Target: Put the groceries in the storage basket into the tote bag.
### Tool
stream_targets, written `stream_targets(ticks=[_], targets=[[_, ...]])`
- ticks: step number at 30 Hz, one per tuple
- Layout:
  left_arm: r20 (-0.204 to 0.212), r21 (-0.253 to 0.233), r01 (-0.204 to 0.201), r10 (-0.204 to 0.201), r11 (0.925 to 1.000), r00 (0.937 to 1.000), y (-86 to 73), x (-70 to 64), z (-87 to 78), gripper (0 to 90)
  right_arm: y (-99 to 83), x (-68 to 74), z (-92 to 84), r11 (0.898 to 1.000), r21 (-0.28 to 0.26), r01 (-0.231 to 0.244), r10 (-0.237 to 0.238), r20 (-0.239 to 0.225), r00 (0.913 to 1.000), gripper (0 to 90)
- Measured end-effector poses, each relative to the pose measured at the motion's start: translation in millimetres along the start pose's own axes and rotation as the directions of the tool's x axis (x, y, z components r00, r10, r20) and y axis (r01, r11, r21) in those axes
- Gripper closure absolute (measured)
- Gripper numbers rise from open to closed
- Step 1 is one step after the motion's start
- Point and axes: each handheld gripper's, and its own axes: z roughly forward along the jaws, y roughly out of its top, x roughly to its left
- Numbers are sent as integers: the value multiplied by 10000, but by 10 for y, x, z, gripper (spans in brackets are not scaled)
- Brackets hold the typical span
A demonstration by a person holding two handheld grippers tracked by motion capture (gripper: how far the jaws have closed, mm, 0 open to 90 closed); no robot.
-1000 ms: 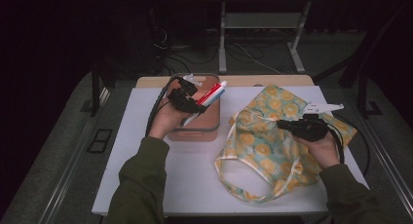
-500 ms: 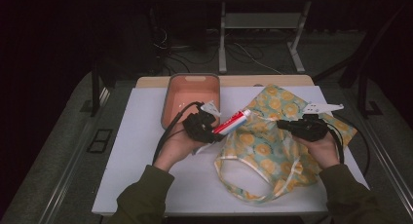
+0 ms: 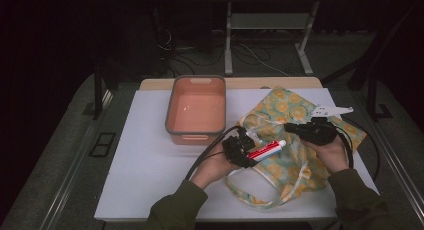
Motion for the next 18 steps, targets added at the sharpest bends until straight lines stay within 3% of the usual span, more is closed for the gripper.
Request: stream_targets(ticks=[5, 8, 11, 12, 14, 16, 18], targets=[[-49, 334, -25, 26, 9994, 10000, 59, 5, 259, 730, -3, -7, -3, 10000, -13, -3, 3, -14, 10000, 898], [-50, 387, -9, 11, 9993, 10000, 51, 15, 330, 726, -3, -6, -9, 10000, -22, 10, -10, -21, 10000, 898], [45, 146, 106, -107, 9998, 9999, 24, 26, 346, 707, -4, -8, -10, 10000, -37, -11, 11, -33, 10000, 898], [4, -10, 94, -94, 10000, 10000, 15, 24, 332, 685, -4, -7, -9, 10000, -36, 1, -1, -26, 10000, 898], [77, -367, 198, -196, 9991, 9998, -12, 20, 276, 550, -3, -4, -9, 10000, -17, 8, -8, -19, 10000, 898], [-269, -634, 172, -189, 9978, 9995, -66, -5, 196, 433, -4, -2, -11, 10000, -14, 21, -21, -16, 10000, 898], [-247, -947, 194, -218, 9953, 9995, -151, -21, 86, 372, -4, -2, -15, 10000, -32, 12, -13, -15, 10000, 898]])
